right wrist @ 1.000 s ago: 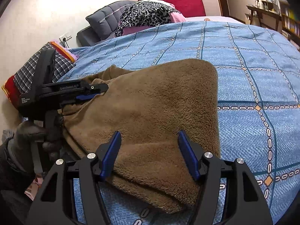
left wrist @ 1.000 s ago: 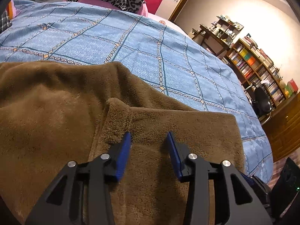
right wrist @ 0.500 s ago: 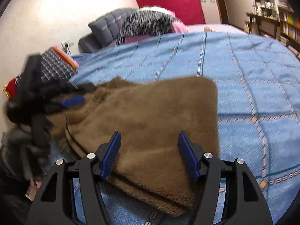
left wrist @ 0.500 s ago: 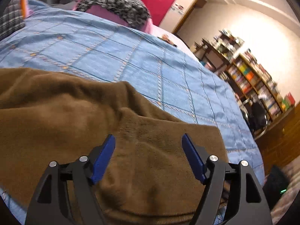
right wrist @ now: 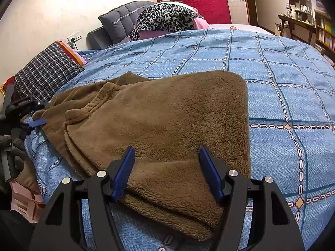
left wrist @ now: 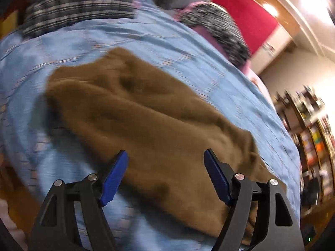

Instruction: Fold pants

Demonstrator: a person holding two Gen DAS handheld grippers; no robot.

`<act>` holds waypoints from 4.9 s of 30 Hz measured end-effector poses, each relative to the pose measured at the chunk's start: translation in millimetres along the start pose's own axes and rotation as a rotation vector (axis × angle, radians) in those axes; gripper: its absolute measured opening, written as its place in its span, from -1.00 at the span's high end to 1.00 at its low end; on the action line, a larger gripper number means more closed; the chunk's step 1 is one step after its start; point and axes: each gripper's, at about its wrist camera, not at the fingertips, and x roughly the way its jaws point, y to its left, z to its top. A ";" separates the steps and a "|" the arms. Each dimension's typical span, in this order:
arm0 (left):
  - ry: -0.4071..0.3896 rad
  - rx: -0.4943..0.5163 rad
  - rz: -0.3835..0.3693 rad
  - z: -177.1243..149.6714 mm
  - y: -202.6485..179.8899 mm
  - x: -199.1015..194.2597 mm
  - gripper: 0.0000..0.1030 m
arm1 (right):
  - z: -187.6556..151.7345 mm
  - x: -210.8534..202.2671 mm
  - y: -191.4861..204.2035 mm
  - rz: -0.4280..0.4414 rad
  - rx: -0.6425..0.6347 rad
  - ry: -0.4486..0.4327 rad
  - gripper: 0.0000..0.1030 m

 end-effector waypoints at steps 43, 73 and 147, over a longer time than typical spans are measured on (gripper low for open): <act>-0.115 -0.146 -0.159 68.4 45.2 39.3 0.60 | 4.1 7.1 6.9 -0.045 -0.017 0.013 -0.29; -0.178 0.819 -0.192 -119.9 -274.2 -6.2 0.61 | 8.6 -31.5 -26.8 0.056 0.172 -0.134 -0.29; 0.144 0.819 -0.407 -148.5 -193.0 13.6 -0.43 | 53.6 18.9 -47.5 0.358 0.537 0.126 -0.54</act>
